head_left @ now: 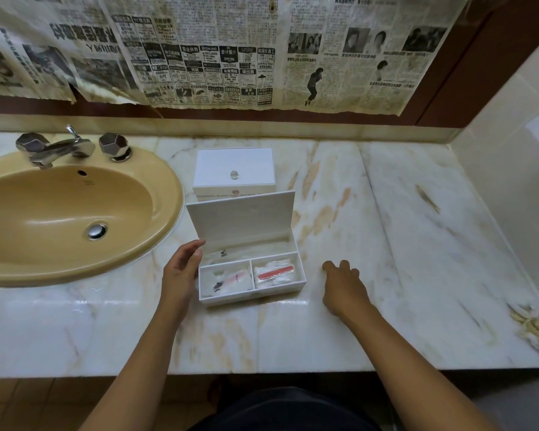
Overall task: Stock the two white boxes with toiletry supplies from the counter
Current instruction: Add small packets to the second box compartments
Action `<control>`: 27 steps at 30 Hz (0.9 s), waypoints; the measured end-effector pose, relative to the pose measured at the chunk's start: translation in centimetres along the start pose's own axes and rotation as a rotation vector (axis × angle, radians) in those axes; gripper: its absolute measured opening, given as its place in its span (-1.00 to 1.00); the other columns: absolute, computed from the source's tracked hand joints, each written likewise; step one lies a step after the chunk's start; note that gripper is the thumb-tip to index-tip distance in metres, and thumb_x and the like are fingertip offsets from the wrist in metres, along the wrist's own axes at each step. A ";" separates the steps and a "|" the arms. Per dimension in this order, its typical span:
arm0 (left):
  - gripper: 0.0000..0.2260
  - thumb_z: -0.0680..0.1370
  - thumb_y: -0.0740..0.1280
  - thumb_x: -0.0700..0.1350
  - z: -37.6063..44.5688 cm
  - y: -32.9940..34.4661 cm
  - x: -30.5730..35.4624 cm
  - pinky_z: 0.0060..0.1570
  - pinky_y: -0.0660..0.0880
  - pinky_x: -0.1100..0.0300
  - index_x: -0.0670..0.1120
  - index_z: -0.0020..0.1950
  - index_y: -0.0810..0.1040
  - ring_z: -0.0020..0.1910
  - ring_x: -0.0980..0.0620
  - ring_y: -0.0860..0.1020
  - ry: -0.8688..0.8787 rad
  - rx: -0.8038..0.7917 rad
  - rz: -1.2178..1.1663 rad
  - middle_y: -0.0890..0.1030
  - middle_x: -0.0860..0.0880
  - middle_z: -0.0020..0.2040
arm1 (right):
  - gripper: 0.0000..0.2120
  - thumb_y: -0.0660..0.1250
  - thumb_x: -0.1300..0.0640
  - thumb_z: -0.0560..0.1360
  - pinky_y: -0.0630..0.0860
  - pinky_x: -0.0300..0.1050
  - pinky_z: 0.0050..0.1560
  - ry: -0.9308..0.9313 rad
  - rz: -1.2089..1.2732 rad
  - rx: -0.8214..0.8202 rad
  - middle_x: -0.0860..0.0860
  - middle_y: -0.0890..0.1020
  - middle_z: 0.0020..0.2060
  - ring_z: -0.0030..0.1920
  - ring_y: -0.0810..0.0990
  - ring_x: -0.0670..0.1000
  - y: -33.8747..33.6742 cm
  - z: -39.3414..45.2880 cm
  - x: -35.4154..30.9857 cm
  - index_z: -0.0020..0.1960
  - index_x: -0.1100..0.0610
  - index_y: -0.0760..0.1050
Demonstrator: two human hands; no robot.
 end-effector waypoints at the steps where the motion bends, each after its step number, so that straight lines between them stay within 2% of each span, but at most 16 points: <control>1: -0.82 0.63 0.25 -0.16 0.0 0.0 0.0 -0.06 0.47 0.36 0.04 0.13 0.60 0.09 0.12 0.58 -0.001 0.000 -0.002 0.62 0.07 0.11 | -0.48 0.24 0.35 0.49 0.43 -0.08 0.15 -0.004 0.003 0.003 0.13 0.32 0.30 0.30 0.32 0.15 -0.1 -0.1 -0.1 0.41 0.11 0.24; 5: -0.82 0.64 0.25 -0.16 0.0 0.0 0.1 -0.09 0.46 0.44 0.04 0.13 0.59 0.09 0.13 0.57 0.009 0.000 0.007 0.62 0.06 0.11 | -0.56 0.21 0.38 0.49 0.43 -0.13 0.09 -0.031 0.012 0.045 0.12 0.43 0.20 0.22 0.39 0.11 -0.2 -0.3 -0.1 0.33 0.14 0.32; 8: -0.82 0.64 0.25 -0.16 -0.1 0.0 0.1 -0.07 0.46 0.39 0.05 0.13 0.59 0.09 0.13 0.57 0.007 0.004 -0.004 0.62 0.08 0.10 | -0.65 0.19 0.39 0.50 0.43 -0.17 0.01 -0.043 0.045 0.096 0.11 0.52 0.11 0.12 0.49 0.08 -0.5 -0.5 0.2 0.25 0.19 0.39; 12: -0.83 0.63 0.26 -0.17 0.0 0.0 0.0 -0.04 0.47 0.38 0.03 0.13 0.60 0.09 0.13 0.58 0.009 0.001 -0.019 0.63 0.05 0.11 | -0.69 0.14 0.44 0.46 0.52 -0.05 -0.08 -0.035 0.120 0.170 0.14 0.58 0.01 -0.04 0.57 0.10 -1.4 -0.9 0.4 0.14 0.25 0.47; 13: -0.83 0.63 0.26 -0.17 0.0 0.0 0.0 -0.04 0.47 0.39 0.03 0.12 0.60 0.09 0.13 0.58 0.011 -0.002 -0.024 0.63 0.05 0.11 | -0.69 0.13 0.45 0.46 0.52 -0.04 -0.13 -0.041 0.140 0.192 0.15 0.58 0.00 -0.07 0.57 0.10 -1.9 -0.9 0.3 0.12 0.25 0.48; 15: -0.83 0.63 0.26 -0.17 0.0 0.0 0.0 -0.04 0.47 0.41 0.02 0.13 0.60 0.08 0.14 0.58 0.010 -0.001 -0.017 0.63 0.07 0.10 | -0.71 0.15 0.43 0.48 0.42 -0.15 -0.30 -0.071 0.188 0.244 0.12 0.59 -0.02 -0.15 0.53 0.06 -3.3 -0.9 -0.5 0.11 0.22 0.50; 17: -0.83 0.63 0.26 -0.16 0.0 0.0 -0.1 -0.03 0.47 0.39 0.01 0.14 0.60 0.08 0.14 0.58 0.009 0.000 -0.013 0.63 0.06 0.10 | -0.75 0.17 0.39 0.50 0.36 -0.24 -0.29 -0.129 0.249 0.326 0.10 0.60 -0.05 -0.17 0.51 0.03 -5.3 -1.1 -1.8 0.07 0.18 0.52; 21: -0.82 0.63 0.25 -0.16 0.0 0.0 0.0 -0.08 0.46 0.46 -0.01 0.17 0.59 0.07 0.17 0.58 0.016 0.003 0.003 0.63 0.07 0.10 | -0.85 0.24 0.34 0.49 0.52 -0.15 -0.21 -0.324 0.414 0.470 0.05 0.61 -0.20 -0.20 0.57 0.04 -9.4 -2.6 -6.4 -0.09 0.14 0.53; 24: -0.82 0.63 0.25 -0.18 -0.1 0.0 0.1 -0.06 0.48 0.43 -0.04 0.17 0.59 0.04 0.21 0.58 0.019 -0.001 -0.008 0.63 0.07 0.09 | -0.89 0.30 0.29 0.44 0.50 -0.14 -0.19 -0.471 0.521 0.460 0.03 0.62 -0.25 -0.22 0.56 0.04 -10.5 -4.4 -10.8 -0.15 0.12 0.54; 27: -0.84 0.63 0.25 -0.22 -0.3 0.2 0.4 -0.10 0.46 0.47 -0.08 0.15 0.58 -0.06 0.33 0.58 0.034 -0.001 -0.023 0.63 0.08 0.04 | -0.91 0.30 0.27 0.44 0.48 -0.13 -0.19 -0.597 0.519 0.393 0.05 0.63 -0.23 -0.20 0.56 0.07 -9.1 -5.6 -14.9 -0.14 0.12 0.55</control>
Point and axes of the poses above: each hand's wrist, its own z-axis towards the middle knuckle, its own y-axis out of the palm, x = y × z, the point moved 5 cm from there along z, towards the middle knuckle
